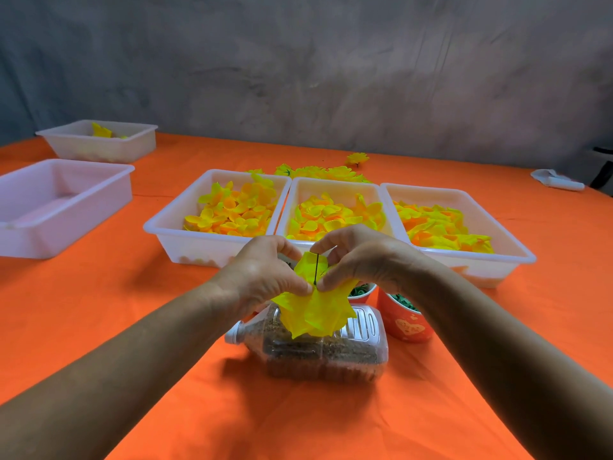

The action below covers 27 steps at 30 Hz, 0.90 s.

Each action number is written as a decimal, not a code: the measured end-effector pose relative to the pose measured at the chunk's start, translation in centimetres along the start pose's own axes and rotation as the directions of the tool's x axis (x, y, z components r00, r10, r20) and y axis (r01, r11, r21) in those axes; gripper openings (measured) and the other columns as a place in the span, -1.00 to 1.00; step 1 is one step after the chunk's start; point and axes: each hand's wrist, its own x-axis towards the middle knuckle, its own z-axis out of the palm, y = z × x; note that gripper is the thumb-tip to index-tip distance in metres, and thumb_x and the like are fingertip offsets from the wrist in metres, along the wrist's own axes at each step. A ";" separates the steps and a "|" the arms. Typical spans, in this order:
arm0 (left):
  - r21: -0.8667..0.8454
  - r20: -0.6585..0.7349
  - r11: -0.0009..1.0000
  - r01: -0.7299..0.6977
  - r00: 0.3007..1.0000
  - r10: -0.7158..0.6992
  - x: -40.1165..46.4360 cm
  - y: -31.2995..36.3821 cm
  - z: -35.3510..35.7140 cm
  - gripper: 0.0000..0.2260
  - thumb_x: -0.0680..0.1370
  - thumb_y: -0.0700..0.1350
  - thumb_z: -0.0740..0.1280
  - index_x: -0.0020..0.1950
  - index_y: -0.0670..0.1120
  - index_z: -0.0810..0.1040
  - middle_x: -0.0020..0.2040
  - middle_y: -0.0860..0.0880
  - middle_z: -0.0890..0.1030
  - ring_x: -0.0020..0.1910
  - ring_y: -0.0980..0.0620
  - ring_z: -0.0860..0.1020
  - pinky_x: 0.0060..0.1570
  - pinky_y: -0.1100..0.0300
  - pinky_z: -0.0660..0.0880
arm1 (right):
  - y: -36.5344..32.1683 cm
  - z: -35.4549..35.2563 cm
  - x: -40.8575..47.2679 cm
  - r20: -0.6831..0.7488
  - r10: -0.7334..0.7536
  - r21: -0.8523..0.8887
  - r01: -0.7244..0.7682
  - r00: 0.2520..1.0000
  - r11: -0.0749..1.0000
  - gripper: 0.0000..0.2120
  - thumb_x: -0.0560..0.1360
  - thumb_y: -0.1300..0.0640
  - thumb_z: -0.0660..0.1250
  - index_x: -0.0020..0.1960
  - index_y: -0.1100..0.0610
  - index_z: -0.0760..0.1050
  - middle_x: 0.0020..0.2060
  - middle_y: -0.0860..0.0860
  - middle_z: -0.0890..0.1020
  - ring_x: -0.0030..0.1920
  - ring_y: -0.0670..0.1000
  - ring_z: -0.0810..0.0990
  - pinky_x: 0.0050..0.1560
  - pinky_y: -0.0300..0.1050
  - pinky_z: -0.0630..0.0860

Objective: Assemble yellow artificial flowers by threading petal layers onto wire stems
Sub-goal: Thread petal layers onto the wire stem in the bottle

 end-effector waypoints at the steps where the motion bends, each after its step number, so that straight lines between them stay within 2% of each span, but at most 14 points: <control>1: 0.015 -0.003 1.000 -0.012 1.000 0.012 -0.1 0.0 0.2 -0.60 0.26 -0.37 0.53 0.00 -0.10 0.52 -0.20 -0.17 0.59 -0.22 -0.04 0.54 -0.18 0.20 0.46 | 0.0 0.2 0.1 -0.003 -0.007 -0.043 0.007 1.000 0.999 -0.46 0.30 0.36 0.51 0.25 0.15 0.49 -0.20 -0.02 0.52 -0.22 -0.01 0.54 -0.26 -0.20 0.47; 3: 0.023 -0.008 1.000 -0.021 1.000 0.021 -0.2 -0.1 0.3 -0.60 0.27 -0.39 0.53 0.02 -0.12 0.53 -0.23 -0.16 0.59 -0.26 -0.03 0.54 -0.23 0.22 0.46 | 0.0 0.4 0.2 -0.009 0.004 -0.070 -0.004 1.000 0.998 -0.45 0.30 0.34 0.51 0.25 0.13 0.50 -0.19 -0.03 0.51 -0.21 -0.02 0.54 -0.22 -0.19 0.50; 6: 0.003 0.010 1.000 0.008 1.000 -0.008 0.0 -0.3 -0.1 -0.65 0.28 -0.35 0.53 -0.03 -0.09 0.55 -0.22 -0.10 0.57 -0.17 -0.02 0.53 -0.22 0.24 0.42 | 0.1 0.0 0.1 0.004 0.054 0.044 -0.054 0.999 0.998 -0.52 0.32 0.35 0.49 0.20 0.12 0.53 -0.14 -0.01 0.54 -0.16 0.00 0.57 -0.29 -0.23 0.52; 9: -0.018 0.022 0.999 0.036 0.999 -0.036 0.3 -0.2 -0.6 -0.74 0.34 -0.26 0.52 -0.05 -0.08 0.56 -0.17 -0.05 0.58 -0.16 0.02 0.52 -0.18 0.21 0.39 | 0.3 -0.7 0.0 0.002 0.071 0.149 -0.070 0.997 0.986 -0.60 0.36 0.35 0.46 0.17 0.13 0.55 0.03 0.08 0.60 0.01 0.09 0.60 -0.23 -0.19 0.54; 11: -0.030 -0.001 0.999 0.036 0.999 -0.036 0.5 -0.2 -0.7 -0.80 0.36 -0.23 0.51 -0.09 -0.08 0.57 -0.19 -0.03 0.56 -0.20 0.04 0.49 -0.23 0.20 0.36 | 0.3 -0.8 0.0 -0.004 0.076 0.167 -0.074 0.997 0.983 -0.62 0.38 0.36 0.44 0.17 0.16 0.54 0.06 0.13 0.61 -0.04 0.07 0.61 -0.29 -0.22 0.53; 14: -0.029 -0.018 0.999 0.038 0.999 -0.039 0.8 -0.4 -0.7 -0.80 0.35 -0.23 0.52 -0.10 -0.08 0.57 -0.19 -0.05 0.55 -0.19 0.01 0.47 -0.27 0.20 0.33 | 0.4 -0.6 0.2 -0.013 0.074 0.148 -0.071 0.997 0.986 -0.65 0.38 0.37 0.44 0.14 0.17 0.55 -0.08 0.07 0.61 -0.19 -0.05 0.58 -0.42 -0.31 0.48; 17: -0.024 -0.010 0.999 0.036 0.999 -0.036 1.0 -0.7 -0.5 -0.80 0.35 -0.25 0.52 -0.13 -0.06 0.56 -0.10 -0.03 0.59 -0.14 0.06 0.51 -0.21 0.22 0.38 | 0.7 -0.4 0.5 -0.047 0.052 0.075 -0.048 0.998 0.996 -0.65 0.36 0.35 0.47 0.12 0.17 0.56 -0.21 0.01 0.59 -0.27 -0.09 0.56 -0.45 -0.34 0.45; 18: -0.022 -0.005 0.999 0.032 0.999 -0.032 1.1 -0.8 -0.4 -0.79 0.34 -0.27 0.52 -0.14 -0.06 0.56 -0.12 -0.02 0.59 -0.15 0.07 0.51 -0.24 0.24 0.40 | 0.9 -0.2 0.6 -0.056 0.043 0.055 -0.040 0.997 0.998 -0.65 0.35 0.34 0.48 0.11 0.17 0.57 -0.24 0.00 0.59 -0.29 -0.09 0.55 -0.44 -0.34 0.45; 20: -0.008 0.013 1.000 0.029 0.999 -0.029 1.1 -1.0 -0.4 -0.77 0.34 -0.29 0.52 -0.14 -0.07 0.55 -0.29 0.05 0.55 -0.31 0.12 0.49 -0.37 0.29 0.36 | 1.3 0.1 0.9 -0.059 0.030 0.051 -0.027 0.998 0.998 -0.67 0.34 0.35 0.49 0.07 0.16 0.58 -0.29 -0.01 0.58 -0.32 -0.09 0.55 -0.42 -0.32 0.44; 23: 0.008 0.041 1.000 0.028 0.999 -0.028 1.2 -1.3 -0.5 -0.75 0.34 -0.30 0.52 -0.10 -0.09 0.54 -0.46 0.07 0.47 -0.48 0.14 0.42 -0.46 0.30 0.30 | 2.1 0.3 1.2 -0.049 0.022 0.094 -0.018 0.999 0.995 -0.74 0.33 0.37 0.48 -0.09 0.08 0.59 -0.32 -0.04 0.57 -0.34 -0.11 0.55 -0.45 -0.33 0.44; 27: 0.051 0.030 0.999 -0.010 1.000 0.008 1.3 -1.8 -0.6 -0.74 0.34 -0.27 0.53 -0.04 -0.14 0.56 -0.44 0.01 0.42 -0.43 0.09 0.39 -0.39 0.26 0.32 | 3.3 0.6 1.1 -0.017 0.056 0.291 -0.049 0.998 0.956 -0.76 0.35 0.41 0.45 -0.11 0.12 0.56 -0.30 0.04 0.59 -0.38 -0.09 0.60 -0.43 -0.31 0.49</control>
